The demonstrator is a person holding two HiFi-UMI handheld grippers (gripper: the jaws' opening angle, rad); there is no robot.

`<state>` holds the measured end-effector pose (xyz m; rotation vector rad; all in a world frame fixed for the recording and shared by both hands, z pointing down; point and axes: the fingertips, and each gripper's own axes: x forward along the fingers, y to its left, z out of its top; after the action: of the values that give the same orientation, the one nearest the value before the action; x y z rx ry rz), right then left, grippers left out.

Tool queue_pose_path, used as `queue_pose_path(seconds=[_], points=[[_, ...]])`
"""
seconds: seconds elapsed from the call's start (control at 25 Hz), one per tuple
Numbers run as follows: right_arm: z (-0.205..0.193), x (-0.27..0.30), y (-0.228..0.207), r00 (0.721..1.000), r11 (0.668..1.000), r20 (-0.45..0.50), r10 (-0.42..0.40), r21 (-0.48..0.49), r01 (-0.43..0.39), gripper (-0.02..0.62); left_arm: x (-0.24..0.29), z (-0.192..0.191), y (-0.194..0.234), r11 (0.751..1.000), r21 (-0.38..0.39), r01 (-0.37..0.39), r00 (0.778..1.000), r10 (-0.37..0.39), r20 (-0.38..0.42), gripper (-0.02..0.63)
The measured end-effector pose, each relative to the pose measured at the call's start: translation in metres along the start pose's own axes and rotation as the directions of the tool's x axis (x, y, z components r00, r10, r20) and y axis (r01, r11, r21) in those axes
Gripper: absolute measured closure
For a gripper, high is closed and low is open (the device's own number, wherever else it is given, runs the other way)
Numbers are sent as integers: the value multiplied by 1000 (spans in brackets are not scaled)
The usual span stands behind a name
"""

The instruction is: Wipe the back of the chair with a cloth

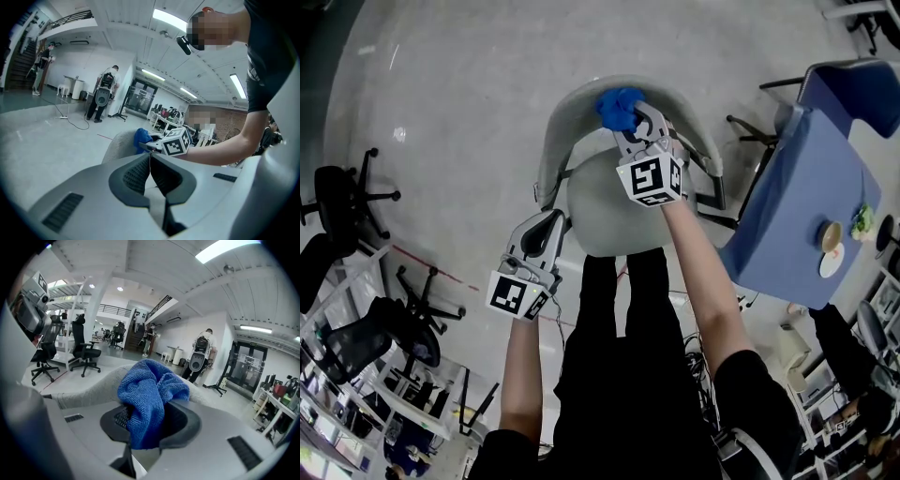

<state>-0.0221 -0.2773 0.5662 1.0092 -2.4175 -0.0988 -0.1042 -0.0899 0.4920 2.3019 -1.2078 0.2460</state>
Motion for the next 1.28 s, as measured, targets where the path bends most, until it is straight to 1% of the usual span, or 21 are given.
queue_pose_path(seconds=[0.36,0.76,0.92,1.08,1.28], points=[[-40,-19,-24,995,995,-63,-71,65,75,466,5,2,-4,1000,10,9,1000,-8,-4,581],[-71,-26,-29,988,992,-108,-107,61,114,466,7,-1,-2,1000,11,10,1000,-10,-11,581],[-92,-33,-30,982,985,-142,-125,99,140,466,5,-2,-2,1000,11,10,1000,-10,-13,581],[-108,-30,-29,980,984,-163,-112,117,132,466,8,-5,1,1000,9,7,1000,-7,-14,581],[-107,-21,-25,982,987,-159,-99,109,117,466,4,-10,0,1000,5,10,1000,-10,-15,581]])
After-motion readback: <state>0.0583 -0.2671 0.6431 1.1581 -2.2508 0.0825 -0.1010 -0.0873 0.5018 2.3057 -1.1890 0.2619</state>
